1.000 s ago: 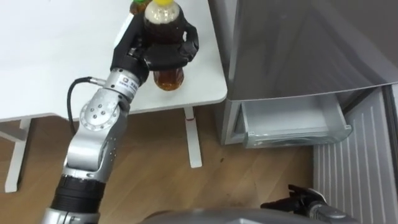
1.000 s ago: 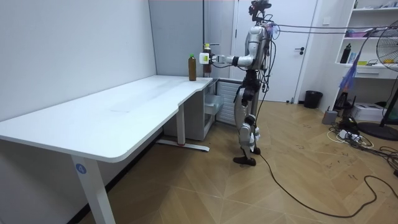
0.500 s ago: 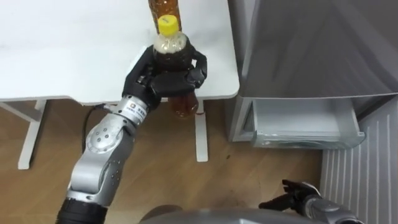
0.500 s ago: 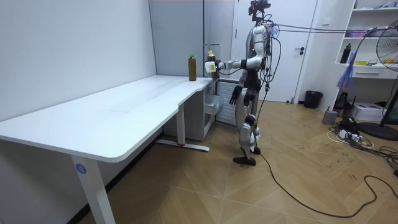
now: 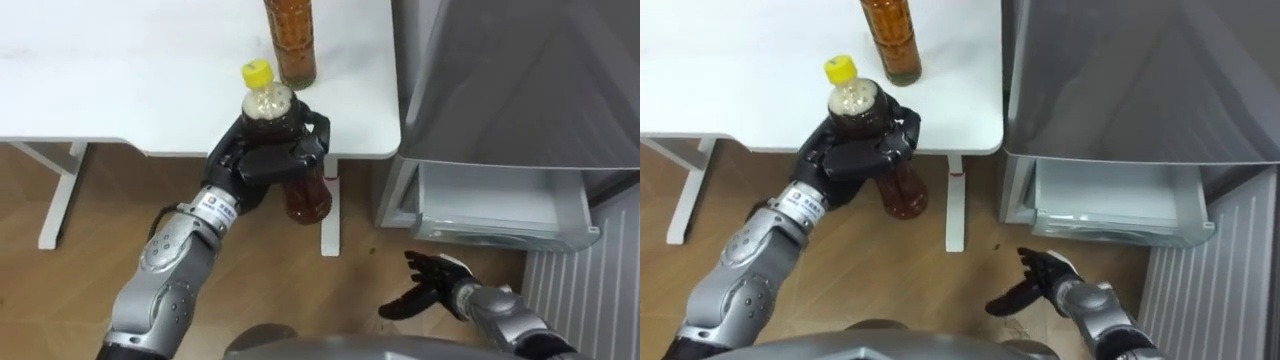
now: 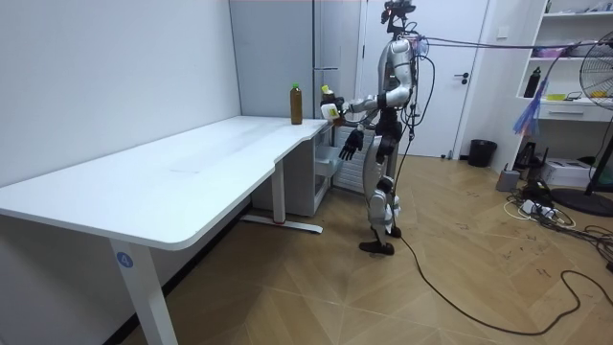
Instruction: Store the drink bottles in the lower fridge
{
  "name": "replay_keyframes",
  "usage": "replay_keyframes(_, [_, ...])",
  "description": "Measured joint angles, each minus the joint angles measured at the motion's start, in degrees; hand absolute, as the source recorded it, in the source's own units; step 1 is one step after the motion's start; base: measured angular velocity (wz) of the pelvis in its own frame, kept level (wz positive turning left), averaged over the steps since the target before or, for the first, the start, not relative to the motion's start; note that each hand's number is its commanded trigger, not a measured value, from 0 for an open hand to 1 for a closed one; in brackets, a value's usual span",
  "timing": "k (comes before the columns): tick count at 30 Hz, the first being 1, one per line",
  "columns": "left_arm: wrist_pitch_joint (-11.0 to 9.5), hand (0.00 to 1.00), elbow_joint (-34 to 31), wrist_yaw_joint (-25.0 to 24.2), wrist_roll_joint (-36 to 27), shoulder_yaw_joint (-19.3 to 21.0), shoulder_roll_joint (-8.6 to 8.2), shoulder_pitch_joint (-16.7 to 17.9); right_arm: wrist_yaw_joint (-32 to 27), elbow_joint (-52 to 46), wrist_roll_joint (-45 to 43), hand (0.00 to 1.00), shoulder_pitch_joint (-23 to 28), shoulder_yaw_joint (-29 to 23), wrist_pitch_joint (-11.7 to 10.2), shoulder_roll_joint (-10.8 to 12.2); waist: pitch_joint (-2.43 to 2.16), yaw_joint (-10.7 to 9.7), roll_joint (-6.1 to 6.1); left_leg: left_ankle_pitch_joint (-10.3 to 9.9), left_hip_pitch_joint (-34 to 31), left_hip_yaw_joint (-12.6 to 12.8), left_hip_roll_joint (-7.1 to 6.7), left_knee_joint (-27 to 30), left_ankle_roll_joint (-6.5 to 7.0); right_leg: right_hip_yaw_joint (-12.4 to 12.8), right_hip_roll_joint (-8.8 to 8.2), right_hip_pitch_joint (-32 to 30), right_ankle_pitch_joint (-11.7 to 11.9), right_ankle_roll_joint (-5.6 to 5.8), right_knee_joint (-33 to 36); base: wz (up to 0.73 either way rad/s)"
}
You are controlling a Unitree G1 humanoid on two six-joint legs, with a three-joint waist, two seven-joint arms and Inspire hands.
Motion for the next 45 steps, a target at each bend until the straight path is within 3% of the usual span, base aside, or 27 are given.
replay_keyframes(5, [0.0, 1.00, 0.1, -0.8, 0.1, -1.3, -0.07, 0.3, 2.2, -7.0, -1.6, 0.00, 1.4, 1.3, 0.0, 0.0, 0.11, 0.2, 0.42, 0.0, -0.1, 0.0, 0.03, -0.4, 0.00, 0.2, 0.10, -0.5, -0.2, 0.23, 0.9, 0.00])
replay_keyframes(12, [-1.1, 1.00, 0.3, -3.5, 1.6, -1.6, 0.98, 0.3, 8.0, -19.1, -1.9, 0.00, 4.1, 2.6, 0.0, -0.5, 0.31, 0.2, -0.23, 0.0, 0.1, 1.0, 0.18, -0.2, 0.05, 0.4, -0.36, -0.6, -0.3, 0.38, 2.1, -0.01])
replay_keyframes(22, [-2.9, 1.00, 0.4, -3.5, 7.4, -4.1, 1.39, 0.3, 15.1, -26.3, -2.2, 0.00, 5.3, 4.6, -0.4, -0.3, 0.29, 0.1, -1.04, 0.1, 0.1, 1.2, 0.06, -0.2, 0.34, 1.6, -0.31, -1.0, -0.4, 0.52, 2.8, 0.00])
replay_keyframes(27, [-3.2, 1.00, 0.8, -3.7, 8.2, -6.9, 1.21, 0.2, 18.4, -31.2, 0.6, 0.00, 5.5, 6.2, -0.4, -0.5, 0.51, -0.1, -1.67, 0.2, 0.1, 1.3, 0.09, -0.2, 0.37, 1.7, -0.24, -1.1, -0.4, 0.52, 2.8, 0.00])
replay_keyframes(32, [-3.3, 1.00, 0.8, -3.8, 8.2, -7.1, 1.22, 0.1, 19.6, -32.2, 1.2, 0.00, 5.7, 6.2, -0.4, -1.1, 0.47, -0.2, -2.01, 0.2, 0.0, 1.6, 0.08, -0.2, 0.39, 1.8, -0.29, -1.3, -0.4, 0.51, 2.8, -0.01])
replay_keyframes(35, [-3.4, 1.00, 0.8, -3.8, 8.2, -7.4, 1.27, -0.6, 19.8, -32.4, 4.6, 0.00, 5.8, 6.4, -0.2, -1.7, 0.45, 0.0, -1.89, 0.2, 0.1, 2.1, 0.12, -0.2, 0.39, 2.1, -0.31, -1.5, -0.4, 0.50, 2.8, -0.05])
replay_keyframes(37, [-4.8, 1.00, 1.4, -4.3, 8.0, -7.7, 1.27, -1.0, 20.1, -32.4, 7.5, 0.00, 5.6, 6.4, -0.1, -2.0, 0.46, 0.3, -1.83, 0.2, 0.6, 3.1, 0.30, -0.3, 0.40, 2.8, -0.31, -1.2, -0.4, 0.50, 2.8, -0.13])
replay_keyframes(45, [-6.3, 1.00, 3.0, -4.5, 4.5, -7.6, 1.22, -2.4, 20.6, -32.4, 17.1, 0.00, 5.6, 5.3, 0.2, -2.0, 0.52, 0.1, -1.74, 0.2, 1.2, 3.5, 0.32, -0.9, 0.42, 3.5, -0.29, -0.9, -0.4, 0.50, 2.8, -0.03])
